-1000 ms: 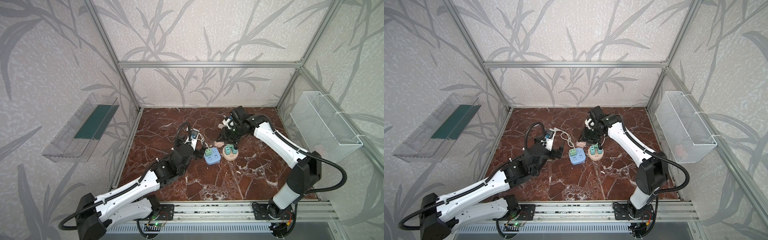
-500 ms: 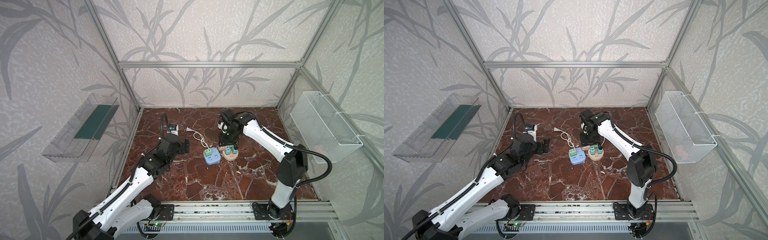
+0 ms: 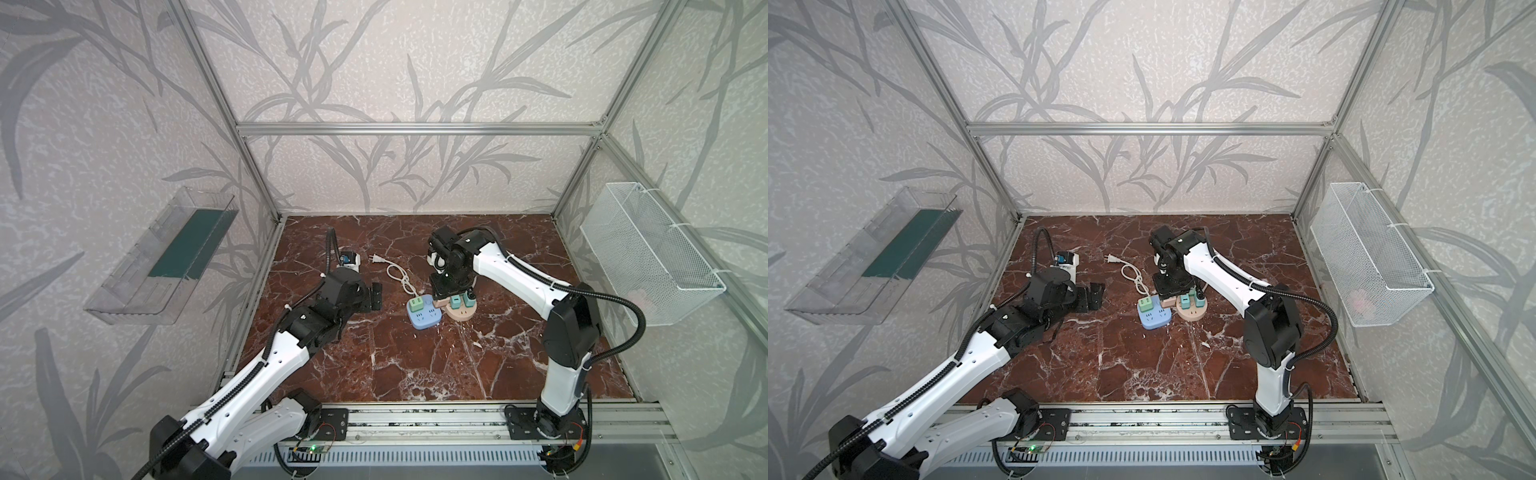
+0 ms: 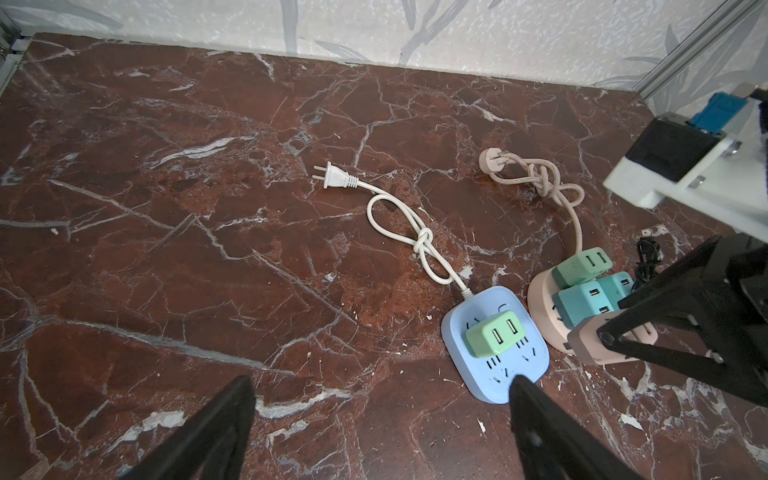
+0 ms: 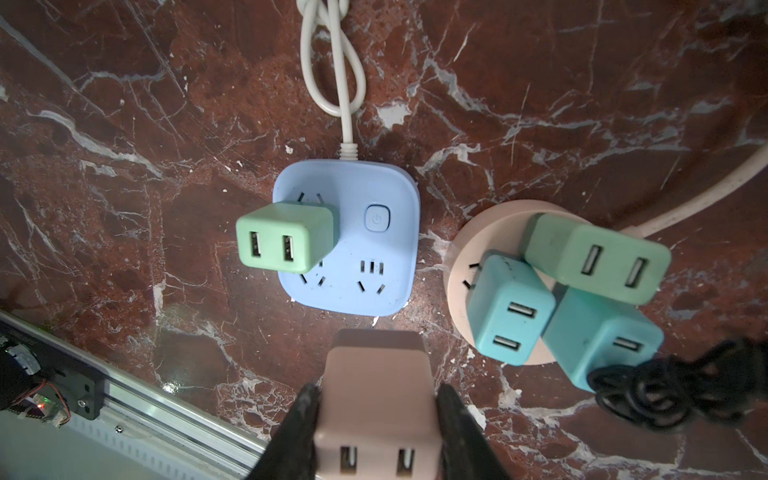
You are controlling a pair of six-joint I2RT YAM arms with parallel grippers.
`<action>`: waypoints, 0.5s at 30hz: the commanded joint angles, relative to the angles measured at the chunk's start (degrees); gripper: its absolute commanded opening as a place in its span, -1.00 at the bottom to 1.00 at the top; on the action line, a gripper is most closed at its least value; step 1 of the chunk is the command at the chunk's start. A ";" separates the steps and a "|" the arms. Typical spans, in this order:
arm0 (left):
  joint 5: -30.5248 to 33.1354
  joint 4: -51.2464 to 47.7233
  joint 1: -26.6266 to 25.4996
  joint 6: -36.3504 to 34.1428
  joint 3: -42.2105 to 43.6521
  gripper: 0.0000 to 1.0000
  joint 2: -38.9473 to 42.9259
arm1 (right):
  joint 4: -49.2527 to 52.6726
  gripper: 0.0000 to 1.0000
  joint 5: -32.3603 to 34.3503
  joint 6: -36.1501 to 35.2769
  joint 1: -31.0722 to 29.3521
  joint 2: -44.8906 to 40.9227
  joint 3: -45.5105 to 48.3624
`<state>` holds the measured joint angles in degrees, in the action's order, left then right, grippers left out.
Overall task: Insert the plug
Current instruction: 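Carry the pink adapter with the right gripper over the blue strip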
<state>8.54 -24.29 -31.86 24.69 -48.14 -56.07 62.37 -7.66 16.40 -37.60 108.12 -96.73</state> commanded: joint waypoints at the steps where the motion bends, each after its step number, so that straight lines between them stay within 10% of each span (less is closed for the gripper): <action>1: -0.02 -0.32 0.08 1.29 0.79 0.89 0.42 | -0.74 -1.00 0.54 -1.30 -0.71 1.60 0.43; 15: 0.83 -0.03 0.08 1.16 1.64 0.88 0.65 | -2.63 -1.00 1.51 -2.60 -1.42 3.46 0.95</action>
<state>8.67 -24.01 -31.86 24.71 -47.35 -56.03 59.94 -7.14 14.61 -38.72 111.42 -96.44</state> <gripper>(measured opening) 0.942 0.403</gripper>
